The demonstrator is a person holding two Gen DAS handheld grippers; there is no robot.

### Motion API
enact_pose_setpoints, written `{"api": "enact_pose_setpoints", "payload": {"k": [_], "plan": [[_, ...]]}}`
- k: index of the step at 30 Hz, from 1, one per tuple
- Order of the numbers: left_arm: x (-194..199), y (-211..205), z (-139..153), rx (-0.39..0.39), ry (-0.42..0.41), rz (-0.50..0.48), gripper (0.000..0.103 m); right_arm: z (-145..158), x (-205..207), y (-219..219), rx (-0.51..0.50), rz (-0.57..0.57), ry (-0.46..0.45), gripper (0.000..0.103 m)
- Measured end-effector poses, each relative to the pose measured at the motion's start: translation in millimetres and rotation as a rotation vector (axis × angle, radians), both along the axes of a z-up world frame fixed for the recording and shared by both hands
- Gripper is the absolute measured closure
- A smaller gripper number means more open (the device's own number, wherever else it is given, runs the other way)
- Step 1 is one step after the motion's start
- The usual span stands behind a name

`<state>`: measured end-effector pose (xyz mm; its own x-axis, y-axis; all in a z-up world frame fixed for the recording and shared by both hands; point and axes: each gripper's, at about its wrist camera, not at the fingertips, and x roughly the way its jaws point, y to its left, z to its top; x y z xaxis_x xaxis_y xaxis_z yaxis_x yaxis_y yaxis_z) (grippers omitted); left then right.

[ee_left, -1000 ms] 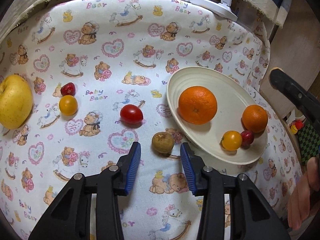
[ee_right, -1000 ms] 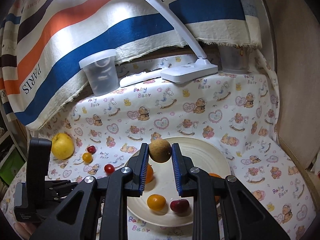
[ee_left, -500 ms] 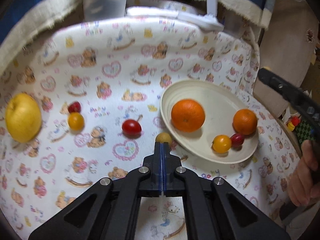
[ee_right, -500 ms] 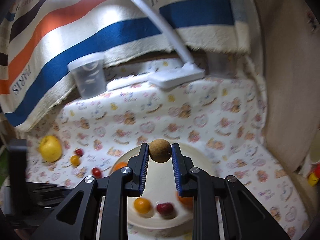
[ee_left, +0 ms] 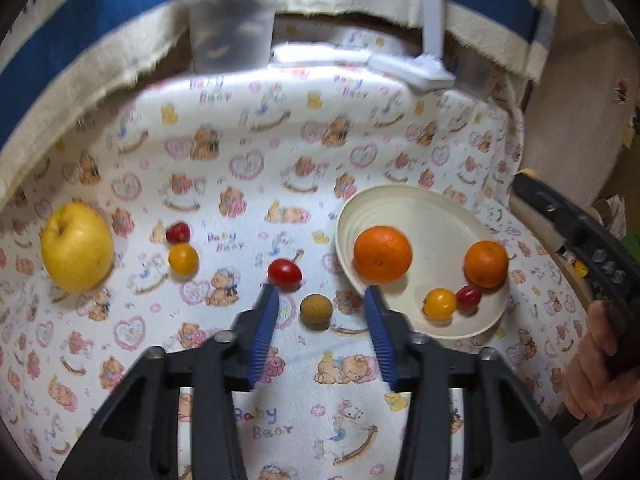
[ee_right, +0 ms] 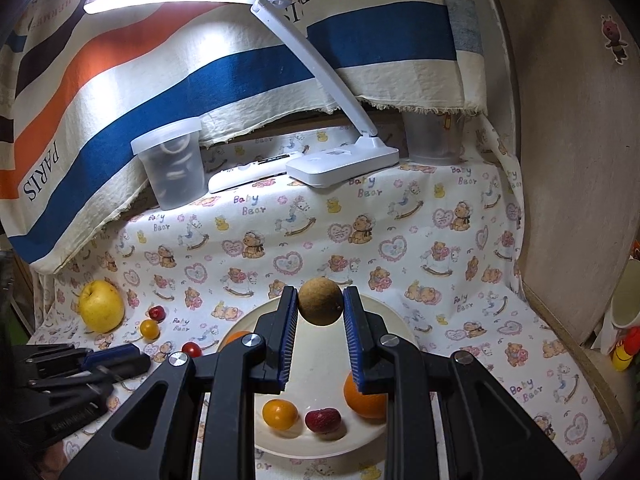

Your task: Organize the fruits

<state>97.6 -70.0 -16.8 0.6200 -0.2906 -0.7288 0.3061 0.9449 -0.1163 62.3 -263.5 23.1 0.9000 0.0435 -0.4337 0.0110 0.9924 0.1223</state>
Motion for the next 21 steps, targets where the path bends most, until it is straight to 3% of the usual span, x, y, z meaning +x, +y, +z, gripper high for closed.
{"api": "enact_pose_setpoints", "payload": {"k": [5, 11, 16, 21], "plan": [[13.8, 0.5, -27.7, -0.027, 0.117, 0.029, 0.068, -2.8, 2.6, 0.4, 0.002, 0.003, 0.015, 0.079], [24.3, -1.1, -43.1, -0.061, 0.169, 0.045, 0.075, -3.8, 3.8, 1.9, 0.004, 0.018, 0.023, 0.079], [23.0, -3.7, -43.4, -0.034, 0.141, 0.051, 0.08, -3.1, 2.4, 2.6, 0.003, 0.024, 0.018, 0.079], [7.5, -1.2, -17.4, -0.019, 0.047, 0.036, 0.08, -2.8, 2.3, 1.7, 0.006, 0.024, 0.017, 0.079]]}}
